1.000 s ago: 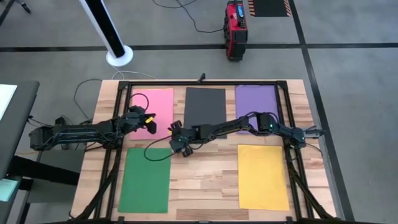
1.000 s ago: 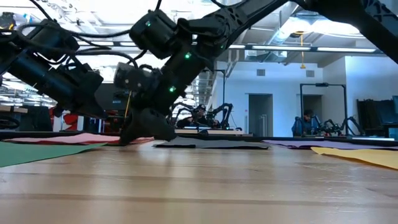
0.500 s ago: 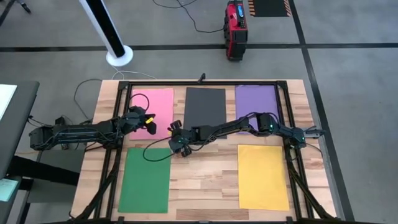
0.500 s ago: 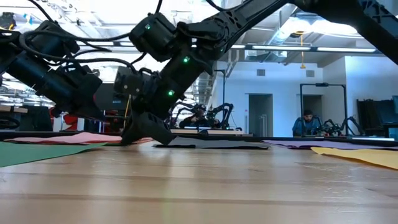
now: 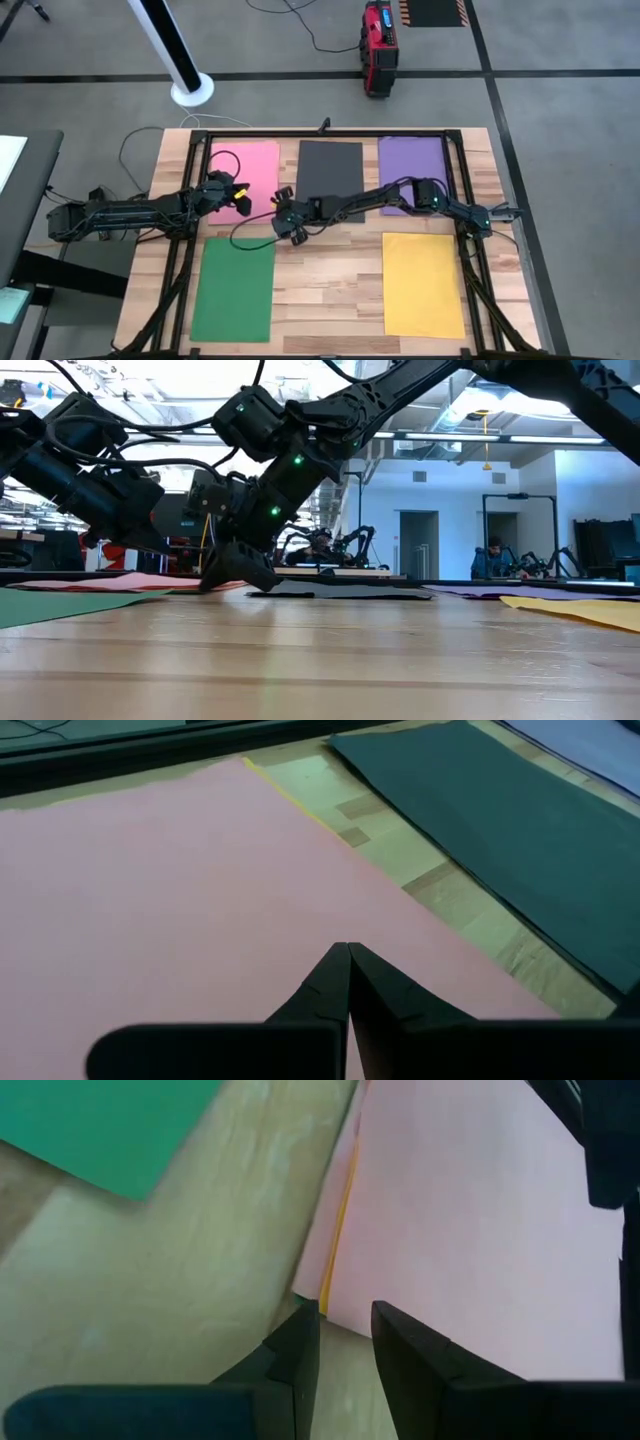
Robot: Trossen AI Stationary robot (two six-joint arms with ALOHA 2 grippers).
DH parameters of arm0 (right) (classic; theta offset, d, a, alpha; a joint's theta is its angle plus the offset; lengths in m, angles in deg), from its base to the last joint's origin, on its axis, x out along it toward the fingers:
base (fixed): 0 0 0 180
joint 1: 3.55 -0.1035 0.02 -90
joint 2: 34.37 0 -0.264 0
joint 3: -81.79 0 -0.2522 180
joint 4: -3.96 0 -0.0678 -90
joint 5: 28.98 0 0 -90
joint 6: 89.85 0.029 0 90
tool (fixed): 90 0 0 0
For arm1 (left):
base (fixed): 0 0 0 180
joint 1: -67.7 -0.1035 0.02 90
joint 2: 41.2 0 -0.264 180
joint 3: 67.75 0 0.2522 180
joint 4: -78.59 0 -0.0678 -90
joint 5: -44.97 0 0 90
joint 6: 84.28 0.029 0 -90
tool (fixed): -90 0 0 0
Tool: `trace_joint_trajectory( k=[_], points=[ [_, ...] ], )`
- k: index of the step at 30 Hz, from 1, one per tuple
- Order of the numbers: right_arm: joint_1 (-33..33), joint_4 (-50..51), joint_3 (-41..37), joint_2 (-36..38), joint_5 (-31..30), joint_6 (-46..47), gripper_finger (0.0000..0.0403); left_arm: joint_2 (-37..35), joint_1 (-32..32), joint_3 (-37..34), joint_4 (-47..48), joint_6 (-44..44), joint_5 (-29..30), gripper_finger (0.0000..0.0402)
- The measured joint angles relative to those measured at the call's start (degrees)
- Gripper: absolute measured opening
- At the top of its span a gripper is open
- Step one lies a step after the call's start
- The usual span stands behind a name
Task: Organize paper
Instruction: Move the pink paper to the bottom center of the table
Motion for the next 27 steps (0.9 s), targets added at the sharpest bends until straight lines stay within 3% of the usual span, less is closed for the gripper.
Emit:
trace_joint_trajectory(
  k=[7, 15, 27],
  points=[
    [0.68, 0.03, 0.00, 0.00, 1.46, 0.02, 0.0085, 0.00, 0.00, 0.00, 0.02, 0.22, 0.00, 0.0000],
    [0.62, 0.07, 0.00, 0.02, 3.02, 0.00, 0.0006, 0.00, 0.00, 0.00, 0.04, 0.41, 0.02, 0.0000],
    [-0.19, 2.18, 0.00, 0.04, 3.10, 0.15, 0.0000, 0.00, -0.02, 0.00, 0.17, 0.42, 0.02, 0.0000]
  ],
)
